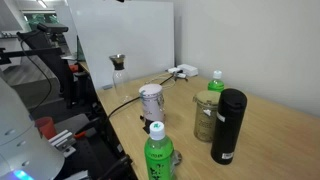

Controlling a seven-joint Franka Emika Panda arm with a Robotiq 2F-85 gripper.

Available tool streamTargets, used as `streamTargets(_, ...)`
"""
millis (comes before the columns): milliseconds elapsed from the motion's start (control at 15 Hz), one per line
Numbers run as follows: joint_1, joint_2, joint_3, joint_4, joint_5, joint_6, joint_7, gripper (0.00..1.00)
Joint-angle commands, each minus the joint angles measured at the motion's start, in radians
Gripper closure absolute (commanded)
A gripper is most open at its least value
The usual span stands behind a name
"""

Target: Pick the black bottle and move it to the left on the table

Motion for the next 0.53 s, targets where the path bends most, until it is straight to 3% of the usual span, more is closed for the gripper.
streamTargets(0,-0.015,0.003,0.011,0.002,0.005,-0.001,-0.007,0.00)
streamTargets(267,-0.024,0.034,0.007,-0.024,0.031,0.049,0.031,0.00)
streamTargets(467,-0.045,0.062,0.010,-0.067,0.078,0.176,0.111,0.00)
